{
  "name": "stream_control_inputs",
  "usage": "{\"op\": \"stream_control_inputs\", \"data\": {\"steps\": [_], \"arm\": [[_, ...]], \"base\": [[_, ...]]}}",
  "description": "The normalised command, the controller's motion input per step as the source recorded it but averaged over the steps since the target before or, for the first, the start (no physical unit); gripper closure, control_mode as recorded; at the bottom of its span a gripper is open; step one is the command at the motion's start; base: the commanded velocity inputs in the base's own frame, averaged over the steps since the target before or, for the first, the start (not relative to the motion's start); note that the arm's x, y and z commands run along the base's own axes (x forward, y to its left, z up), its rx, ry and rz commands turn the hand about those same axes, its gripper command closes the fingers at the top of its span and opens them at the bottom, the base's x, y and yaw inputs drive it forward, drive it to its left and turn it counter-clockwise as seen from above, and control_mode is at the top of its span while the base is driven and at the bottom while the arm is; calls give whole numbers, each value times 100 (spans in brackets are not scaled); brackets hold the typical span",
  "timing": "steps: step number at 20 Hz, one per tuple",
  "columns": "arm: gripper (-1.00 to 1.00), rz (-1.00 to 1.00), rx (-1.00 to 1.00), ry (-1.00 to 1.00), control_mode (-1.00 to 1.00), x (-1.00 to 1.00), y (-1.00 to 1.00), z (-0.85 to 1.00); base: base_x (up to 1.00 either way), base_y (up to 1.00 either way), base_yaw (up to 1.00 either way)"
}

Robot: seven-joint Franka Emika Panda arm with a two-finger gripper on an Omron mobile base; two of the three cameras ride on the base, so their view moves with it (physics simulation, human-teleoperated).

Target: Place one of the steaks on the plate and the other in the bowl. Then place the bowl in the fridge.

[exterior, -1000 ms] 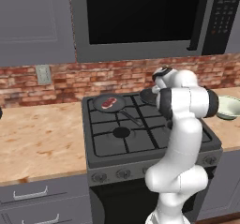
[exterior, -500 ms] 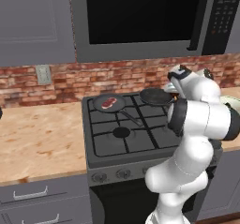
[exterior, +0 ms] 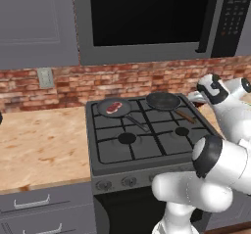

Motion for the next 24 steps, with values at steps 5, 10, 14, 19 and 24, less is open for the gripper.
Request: {"op": "stream_control_inputs", "data": {"steps": [5, 10, 14, 19, 24], "arm": [[100, -7, 2, 3, -100, -84, -25, 52], [100, -14, 0, 18, -100, -9, -39, 6], [100, -13, 0, 27, -100, 3, -56, -1], [100, -5, 0, 8, -100, 13, -53, -6], [100, -1, 0, 0, -100, 2, -61, -16]], "base": [[0, 0, 0], [0, 0, 0], [0, 0, 0], [0, 0, 0], [0, 0, 0]]}}
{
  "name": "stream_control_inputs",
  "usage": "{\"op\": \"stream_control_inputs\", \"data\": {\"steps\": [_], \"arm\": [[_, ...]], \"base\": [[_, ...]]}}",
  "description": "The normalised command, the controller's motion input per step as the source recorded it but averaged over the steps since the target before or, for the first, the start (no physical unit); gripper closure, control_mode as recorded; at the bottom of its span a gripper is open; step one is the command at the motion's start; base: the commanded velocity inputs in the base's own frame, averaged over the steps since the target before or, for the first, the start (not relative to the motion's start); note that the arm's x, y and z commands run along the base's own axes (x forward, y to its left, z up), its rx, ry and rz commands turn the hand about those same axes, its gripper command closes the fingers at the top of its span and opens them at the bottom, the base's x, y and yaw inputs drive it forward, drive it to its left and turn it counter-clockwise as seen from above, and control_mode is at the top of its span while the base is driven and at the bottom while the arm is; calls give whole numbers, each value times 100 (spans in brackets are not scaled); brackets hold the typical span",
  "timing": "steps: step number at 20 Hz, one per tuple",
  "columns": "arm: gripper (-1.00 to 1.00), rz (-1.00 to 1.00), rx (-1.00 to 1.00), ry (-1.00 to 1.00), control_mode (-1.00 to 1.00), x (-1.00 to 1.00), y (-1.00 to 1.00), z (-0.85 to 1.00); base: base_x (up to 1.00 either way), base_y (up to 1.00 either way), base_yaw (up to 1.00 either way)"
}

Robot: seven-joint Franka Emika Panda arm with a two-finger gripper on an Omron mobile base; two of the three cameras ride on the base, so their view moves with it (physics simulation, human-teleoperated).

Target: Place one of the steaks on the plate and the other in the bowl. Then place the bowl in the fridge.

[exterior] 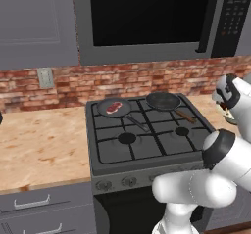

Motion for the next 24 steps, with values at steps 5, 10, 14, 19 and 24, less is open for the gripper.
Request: {"op": "stream_control_inputs", "data": {"steps": [5, 10, 14, 19, 24], "arm": [[100, 0, 0, 0, -100, 1, -59, -21], [100, 0, 0, 0, -100, 9, -60, -18], [100, 0, 1, 0, -100, 8, -63, -14], [100, 0, 0, 0, -100, 10, -55, -17], [100, 0, 0, 2, -100, 20, -44, -16]], "base": [[0, 0, 0], [0, 0, 0], [0, 0, 0], [0, 0, 0], [0, 0, 0]]}}
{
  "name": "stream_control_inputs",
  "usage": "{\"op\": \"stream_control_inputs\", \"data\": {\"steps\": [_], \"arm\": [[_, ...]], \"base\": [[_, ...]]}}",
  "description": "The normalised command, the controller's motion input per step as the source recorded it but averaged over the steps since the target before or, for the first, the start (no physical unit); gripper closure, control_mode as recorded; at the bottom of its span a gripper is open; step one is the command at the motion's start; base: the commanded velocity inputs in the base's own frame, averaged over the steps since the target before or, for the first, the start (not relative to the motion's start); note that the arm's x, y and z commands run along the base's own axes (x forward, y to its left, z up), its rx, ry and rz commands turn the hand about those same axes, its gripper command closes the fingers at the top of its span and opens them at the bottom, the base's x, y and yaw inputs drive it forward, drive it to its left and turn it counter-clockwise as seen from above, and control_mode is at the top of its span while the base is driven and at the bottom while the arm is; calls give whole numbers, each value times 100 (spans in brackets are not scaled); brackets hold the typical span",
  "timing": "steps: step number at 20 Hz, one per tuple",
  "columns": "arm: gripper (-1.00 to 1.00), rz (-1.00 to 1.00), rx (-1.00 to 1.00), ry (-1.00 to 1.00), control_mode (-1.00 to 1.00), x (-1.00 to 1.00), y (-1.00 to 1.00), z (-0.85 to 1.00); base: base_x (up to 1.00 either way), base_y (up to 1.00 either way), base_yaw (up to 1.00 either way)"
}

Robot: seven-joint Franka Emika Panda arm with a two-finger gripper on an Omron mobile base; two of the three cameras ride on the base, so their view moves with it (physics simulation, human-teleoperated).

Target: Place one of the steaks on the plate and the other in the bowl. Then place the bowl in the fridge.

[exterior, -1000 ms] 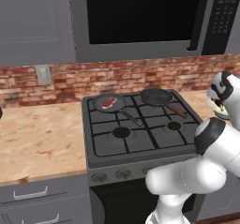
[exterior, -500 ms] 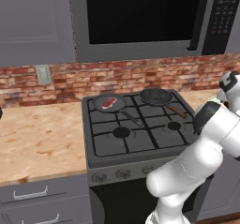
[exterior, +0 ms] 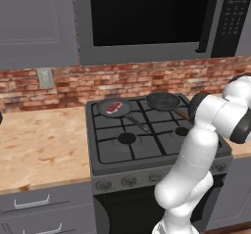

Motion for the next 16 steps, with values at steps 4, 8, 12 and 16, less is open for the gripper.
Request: {"op": "stream_control_inputs", "data": {"steps": [4, 8, 12, 16], "arm": [[100, 0, 0, 2, -100, 30, -28, -8], [100, 0, 5, 1, -100, 13, -42, 0], [100, 0, 4, 0, -100, 6, -27, 0], [100, 0, 1, 0, -100, 8, -4, 0]], "base": [[0, 0, 0], [0, 0, 0], [0, 0, 0], [0, 0, 0]]}}
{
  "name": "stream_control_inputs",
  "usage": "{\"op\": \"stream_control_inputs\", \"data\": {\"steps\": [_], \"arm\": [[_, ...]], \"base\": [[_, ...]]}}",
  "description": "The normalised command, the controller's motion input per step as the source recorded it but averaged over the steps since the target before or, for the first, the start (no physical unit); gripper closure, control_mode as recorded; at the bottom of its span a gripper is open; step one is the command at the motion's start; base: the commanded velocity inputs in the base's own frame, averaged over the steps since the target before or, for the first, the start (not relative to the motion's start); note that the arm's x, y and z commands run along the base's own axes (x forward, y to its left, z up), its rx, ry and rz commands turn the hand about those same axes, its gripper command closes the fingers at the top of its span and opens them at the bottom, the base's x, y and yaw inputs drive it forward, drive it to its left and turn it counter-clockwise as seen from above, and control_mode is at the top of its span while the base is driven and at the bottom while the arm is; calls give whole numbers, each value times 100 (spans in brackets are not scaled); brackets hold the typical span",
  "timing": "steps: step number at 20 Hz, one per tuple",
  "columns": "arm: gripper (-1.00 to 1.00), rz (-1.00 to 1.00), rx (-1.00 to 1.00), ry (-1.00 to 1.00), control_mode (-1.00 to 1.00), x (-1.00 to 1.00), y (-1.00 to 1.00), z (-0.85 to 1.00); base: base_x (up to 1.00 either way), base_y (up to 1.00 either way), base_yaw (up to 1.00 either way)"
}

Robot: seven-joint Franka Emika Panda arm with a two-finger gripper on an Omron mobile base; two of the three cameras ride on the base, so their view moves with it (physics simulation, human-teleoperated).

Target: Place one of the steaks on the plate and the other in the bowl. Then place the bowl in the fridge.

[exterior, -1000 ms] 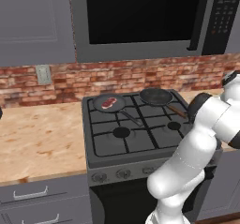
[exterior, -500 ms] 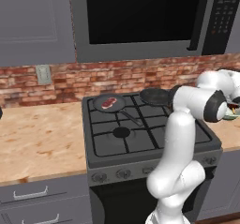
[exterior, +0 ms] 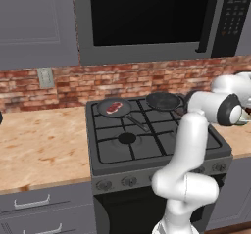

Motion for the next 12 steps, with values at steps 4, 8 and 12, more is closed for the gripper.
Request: {"op": "stream_control_inputs", "data": {"steps": [4, 8, 12], "arm": [[100, 0, -1, 0, -100, 12, 0, -7], [100, 0, -8, 0, -100, 12, 8, -26], [100, 0, -12, 0, -100, 12, 22, -28]], "base": [[0, 0, 0], [0, 0, 0], [0, 0, 0]]}}
